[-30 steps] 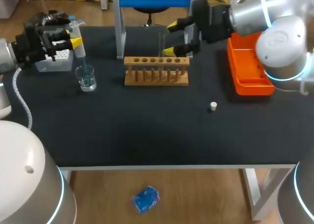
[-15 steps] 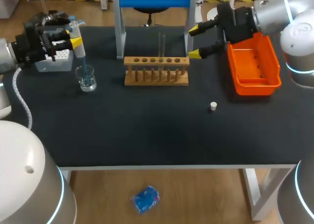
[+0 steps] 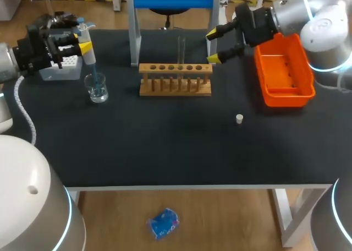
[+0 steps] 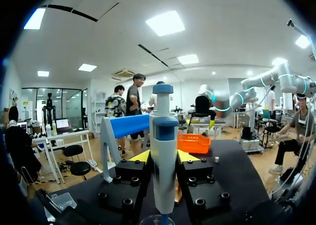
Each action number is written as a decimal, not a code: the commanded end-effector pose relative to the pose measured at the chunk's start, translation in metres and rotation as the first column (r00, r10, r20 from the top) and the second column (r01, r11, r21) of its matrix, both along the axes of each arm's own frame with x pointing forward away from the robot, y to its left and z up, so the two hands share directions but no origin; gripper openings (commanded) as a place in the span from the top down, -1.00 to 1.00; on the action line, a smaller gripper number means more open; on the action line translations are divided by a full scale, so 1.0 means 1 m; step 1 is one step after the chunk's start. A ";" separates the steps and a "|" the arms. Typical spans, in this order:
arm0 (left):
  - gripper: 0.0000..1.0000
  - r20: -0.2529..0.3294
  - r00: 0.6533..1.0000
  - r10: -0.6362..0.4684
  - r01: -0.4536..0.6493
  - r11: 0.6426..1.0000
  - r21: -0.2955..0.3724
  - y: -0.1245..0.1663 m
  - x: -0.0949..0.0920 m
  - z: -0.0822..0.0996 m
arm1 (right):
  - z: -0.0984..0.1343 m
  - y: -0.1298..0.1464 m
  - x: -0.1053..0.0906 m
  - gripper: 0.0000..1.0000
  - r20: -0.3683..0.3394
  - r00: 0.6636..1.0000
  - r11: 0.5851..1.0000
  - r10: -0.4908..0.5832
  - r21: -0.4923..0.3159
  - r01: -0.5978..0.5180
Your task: Invert the test tube, pick up the pipette, mount the tip to pipette, aspirate from beaker and dispense into the tube, eject the tip, return the pipette, and cap with the stopper.
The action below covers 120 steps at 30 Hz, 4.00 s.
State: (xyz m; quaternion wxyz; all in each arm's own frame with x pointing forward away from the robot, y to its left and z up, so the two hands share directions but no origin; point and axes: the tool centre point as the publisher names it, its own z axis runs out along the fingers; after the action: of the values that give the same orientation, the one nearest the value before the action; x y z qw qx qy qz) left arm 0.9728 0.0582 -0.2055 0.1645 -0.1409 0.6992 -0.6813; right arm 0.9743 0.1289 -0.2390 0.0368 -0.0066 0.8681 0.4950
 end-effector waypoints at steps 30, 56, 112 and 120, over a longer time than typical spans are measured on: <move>1.00 0.000 1.000 0.001 -0.001 1.000 0.000 0.000 -0.001 0.001 | -0.001 0.019 0.031 -1.00 0.004 0.996 0.994 0.093 -0.064 -0.092; 1.00 0.034 0.999 -0.014 0.013 0.999 0.032 0.003 -0.001 0.028 | -0.001 0.019 0.031 -1.00 0.004 0.996 0.994 0.093 -0.064 -0.092; 1.00 0.024 0.994 -0.103 0.099 0.987 0.129 -0.029 -0.013 0.248 | -0.001 0.019 0.031 -1.00 0.004 0.996 0.994 0.093 -0.064 -0.092; 1.00 0.021 0.964 -0.267 0.260 0.953 0.158 -0.078 -0.026 0.278 | -0.001 0.019 0.031 -1.00 0.004 0.996 0.994 0.093 -0.064 -0.092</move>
State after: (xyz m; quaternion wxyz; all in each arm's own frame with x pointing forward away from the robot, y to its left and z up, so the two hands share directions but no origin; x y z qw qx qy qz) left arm 0.9358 -0.0082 0.0643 0.1138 -0.0333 0.7434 -0.6582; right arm 1.0056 0.1484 -0.2406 0.0165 -0.0497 0.8817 0.4689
